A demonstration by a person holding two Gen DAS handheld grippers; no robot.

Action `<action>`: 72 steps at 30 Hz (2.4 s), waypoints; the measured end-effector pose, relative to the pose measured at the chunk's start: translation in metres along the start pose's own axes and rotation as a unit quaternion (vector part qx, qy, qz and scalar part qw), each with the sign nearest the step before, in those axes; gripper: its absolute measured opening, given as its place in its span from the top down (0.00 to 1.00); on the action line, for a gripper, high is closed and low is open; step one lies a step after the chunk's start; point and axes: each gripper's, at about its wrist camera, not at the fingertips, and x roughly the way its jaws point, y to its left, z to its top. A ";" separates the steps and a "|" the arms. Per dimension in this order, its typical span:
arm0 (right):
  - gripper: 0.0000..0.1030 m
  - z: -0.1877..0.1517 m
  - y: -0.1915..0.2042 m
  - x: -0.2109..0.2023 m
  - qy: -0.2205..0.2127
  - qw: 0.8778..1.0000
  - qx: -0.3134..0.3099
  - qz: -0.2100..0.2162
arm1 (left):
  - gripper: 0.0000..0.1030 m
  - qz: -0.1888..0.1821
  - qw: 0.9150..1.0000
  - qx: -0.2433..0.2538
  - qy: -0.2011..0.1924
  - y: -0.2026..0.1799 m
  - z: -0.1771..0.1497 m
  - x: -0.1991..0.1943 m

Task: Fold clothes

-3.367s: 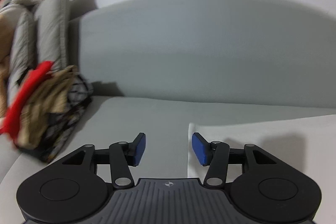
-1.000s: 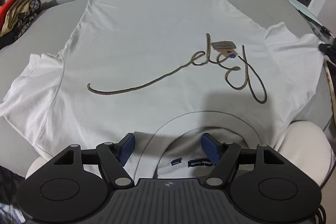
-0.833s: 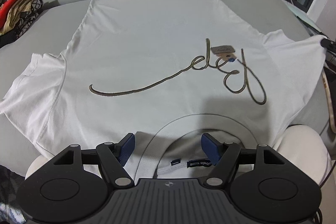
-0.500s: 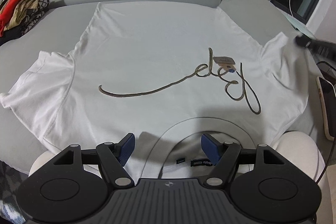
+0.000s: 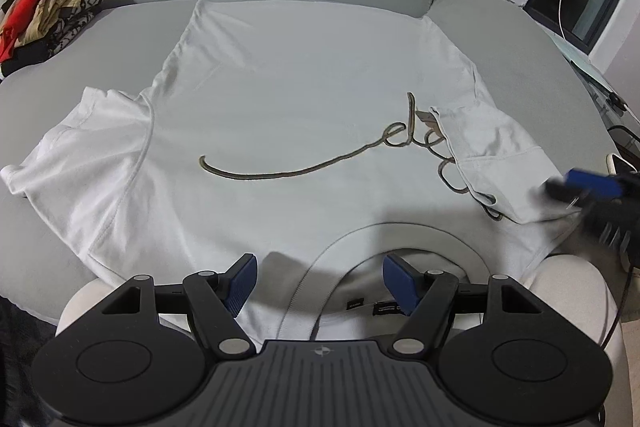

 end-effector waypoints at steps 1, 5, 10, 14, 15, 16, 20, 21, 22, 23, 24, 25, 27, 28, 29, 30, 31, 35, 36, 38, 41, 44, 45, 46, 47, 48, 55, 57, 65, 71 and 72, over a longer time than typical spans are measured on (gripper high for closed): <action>0.80 -0.001 -0.002 0.006 0.006 1.000 -0.004 -0.007 | 0.33 -0.001 1.000 0.004 0.001 -0.003 0.000 0.001; 0.81 -0.007 0.003 0.028 0.037 0.997 -0.051 -0.049 | 0.33 -0.003 1.000 0.023 0.002 -0.013 -0.001 0.001; 0.84 -0.018 -0.001 0.033 0.078 0.990 -0.067 -0.092 | 0.33 -0.001 0.999 0.031 0.009 -0.016 -0.002 0.003; 0.81 -0.009 0.000 0.020 0.059 0.995 -0.034 -0.074 | 0.33 0.001 0.999 0.029 0.014 -0.015 -0.003 0.005; 0.80 -0.006 0.002 0.017 0.046 0.997 -0.031 -0.062 | 0.33 0.001 0.999 0.030 0.014 -0.016 -0.003 0.005; 0.80 -0.004 0.005 0.014 0.034 0.998 -0.029 -0.051 | 0.33 0.002 0.999 0.031 0.013 -0.016 -0.003 0.004; 0.81 -0.007 0.020 0.032 0.062 0.996 -0.054 -0.027 | 0.33 0.003 0.999 0.038 0.012 -0.018 -0.003 0.006; 0.81 -0.011 0.020 0.037 0.083 0.994 -0.058 -0.037 | 0.33 0.003 0.999 0.041 0.017 -0.018 -0.003 0.009; 0.81 -0.014 0.019 0.042 0.102 0.992 -0.060 -0.046 | 0.34 0.002 0.999 0.043 0.031 -0.018 -0.004 0.013; 0.81 -0.018 0.018 0.039 0.105 0.992 -0.058 -0.046 | 0.35 0.001 0.998 0.046 0.046 -0.018 -0.004 0.017; 0.81 -0.018 0.015 0.032 0.104 0.992 -0.050 -0.044 | 0.35 0.001 0.997 0.048 0.060 -0.017 -0.005 0.021; 0.80 -0.017 0.013 0.025 0.102 0.993 -0.042 -0.043 | 0.35 0.004 0.996 0.049 0.070 -0.017 -0.006 0.022; 0.72 -0.013 0.009 0.007 0.084 0.996 -0.017 -0.035 | 0.36 0.005 0.995 0.053 0.083 -0.017 -0.008 0.021; 0.61 -0.010 0.008 -0.002 0.073 0.997 -0.005 -0.031 | 0.36 0.003 0.995 0.052 0.086 -0.017 -0.009 0.019; 0.57 -0.007 0.007 -0.011 0.063 0.998 0.008 -0.027 | 0.36 -0.004 0.995 0.050 0.086 -0.017 -0.008 0.014; 0.51 -0.004 0.006 -0.018 0.054 0.998 0.024 -0.011 | 0.35 -0.014 0.996 0.045 0.082 -0.015 -0.008 0.009; 0.44 0.000 0.006 -0.026 0.045 0.998 0.040 0.005 | 0.35 -0.020 0.996 0.036 0.074 -0.012 -0.006 0.002; 0.33 0.012 0.005 -0.048 0.018 0.989 0.111 0.097 | 0.33 -0.033 0.999 -0.022 0.027 0.013 -0.001 -0.025; 0.33 0.013 0.008 -0.050 0.014 0.985 0.123 0.118 | 0.33 -0.033 0.998 -0.052 0.011 0.026 -0.001 -0.030; 0.33 0.015 0.014 -0.053 0.010 0.979 0.133 0.151 | 0.36 -0.033 0.992 -0.122 -0.019 0.056 -0.002 -0.038; 0.33 0.016 0.028 -0.053 0.013 0.975 0.130 0.178 | 0.43 -0.012 0.976 -0.213 -0.052 0.103 -0.008 -0.044; 0.33 0.013 0.042 -0.049 0.025 0.975 0.117 0.186 | 0.47 0.009 0.956 -0.282 -0.083 0.141 -0.011 -0.048; 0.33 0.012 0.045 -0.048 0.031 0.974 0.118 0.191 | 0.47 0.018 0.947 -0.305 -0.100 0.153 -0.013 -0.050; 0.33 0.010 0.047 -0.047 0.037 0.972 0.119 0.197 | 0.47 0.028 0.938 -0.326 -0.115 0.164 -0.015 -0.052; 0.33 0.008 0.049 -0.046 0.042 0.971 0.121 0.201 | 0.49 0.037 0.929 -0.346 -0.128 0.175 -0.016 -0.053; 0.33 0.007 0.050 -0.045 0.047 0.970 0.121 0.205 | 0.51 0.044 0.920 -0.364 -0.138 0.187 -0.017 -0.053; 0.33 0.006 0.053 -0.044 0.053 0.968 0.120 0.215 | 0.56 0.066 0.877 -0.452 -0.152 0.244 -0.018 -0.034; 0.33 0.006 0.053 -0.043 0.056 0.967 0.122 0.214 | 0.56 0.058 0.873 -0.464 -0.136 0.255 -0.016 -0.027; 0.33 0.005 0.053 -0.040 0.063 0.967 0.127 0.214 | 0.60 0.046 0.893 -0.428 -0.128 0.260 0.011 -0.007; 0.33 0.002 0.049 -0.039 0.065 0.965 0.136 0.214 | 1.00 0.094 0.910 -0.377 -0.147 0.248 0.023 -0.011; 0.33 0.001 0.048 -0.038 0.066 0.965 0.137 0.215 | 1.00 0.106 0.915 -0.357 -0.156 0.244 0.022 -0.016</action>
